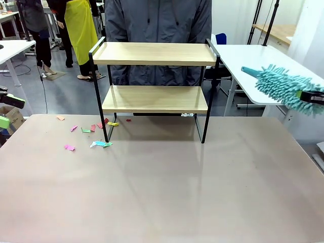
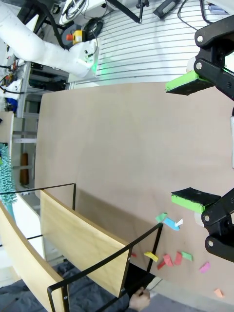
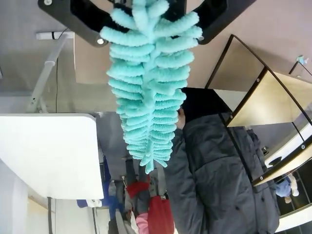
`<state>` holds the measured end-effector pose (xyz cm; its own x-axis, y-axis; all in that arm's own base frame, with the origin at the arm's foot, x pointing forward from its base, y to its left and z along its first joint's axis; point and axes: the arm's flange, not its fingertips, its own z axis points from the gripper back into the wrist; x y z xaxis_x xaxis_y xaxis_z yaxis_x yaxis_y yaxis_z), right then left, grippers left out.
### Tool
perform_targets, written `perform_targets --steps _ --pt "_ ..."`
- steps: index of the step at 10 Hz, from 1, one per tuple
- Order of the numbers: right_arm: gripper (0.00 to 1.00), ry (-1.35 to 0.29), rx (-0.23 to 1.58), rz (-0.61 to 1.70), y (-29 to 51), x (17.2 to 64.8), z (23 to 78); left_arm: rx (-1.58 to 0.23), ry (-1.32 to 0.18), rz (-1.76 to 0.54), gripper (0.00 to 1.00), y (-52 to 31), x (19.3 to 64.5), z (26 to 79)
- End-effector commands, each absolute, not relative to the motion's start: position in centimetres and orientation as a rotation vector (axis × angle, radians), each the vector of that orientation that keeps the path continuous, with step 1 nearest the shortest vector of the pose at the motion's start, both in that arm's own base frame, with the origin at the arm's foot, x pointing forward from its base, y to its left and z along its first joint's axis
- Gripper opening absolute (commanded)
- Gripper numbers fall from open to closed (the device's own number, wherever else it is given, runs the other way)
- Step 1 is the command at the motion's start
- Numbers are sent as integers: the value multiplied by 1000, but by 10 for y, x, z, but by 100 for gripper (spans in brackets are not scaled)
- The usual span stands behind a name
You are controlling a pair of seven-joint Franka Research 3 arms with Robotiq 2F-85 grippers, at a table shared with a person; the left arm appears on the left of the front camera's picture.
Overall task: Clean the shelf.
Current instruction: Hand the Duster back to the human.
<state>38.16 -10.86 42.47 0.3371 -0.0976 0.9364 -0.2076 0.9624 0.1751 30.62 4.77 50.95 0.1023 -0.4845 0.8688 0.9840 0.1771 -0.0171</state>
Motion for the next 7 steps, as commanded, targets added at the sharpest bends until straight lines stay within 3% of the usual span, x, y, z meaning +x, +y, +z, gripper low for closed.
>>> perform_targets --steps 1,2,7 --pt "17 -1338 231 70 -97 353 419 -750 -888 -1250 100 47 307 511" --pt "17 -1230 284 73 -109 382 425 -750 -888 -1250 100 47 307 511" --pt "17 -1230 284 73 -109 382 425 -750 -888 -1250 100 47 307 511"
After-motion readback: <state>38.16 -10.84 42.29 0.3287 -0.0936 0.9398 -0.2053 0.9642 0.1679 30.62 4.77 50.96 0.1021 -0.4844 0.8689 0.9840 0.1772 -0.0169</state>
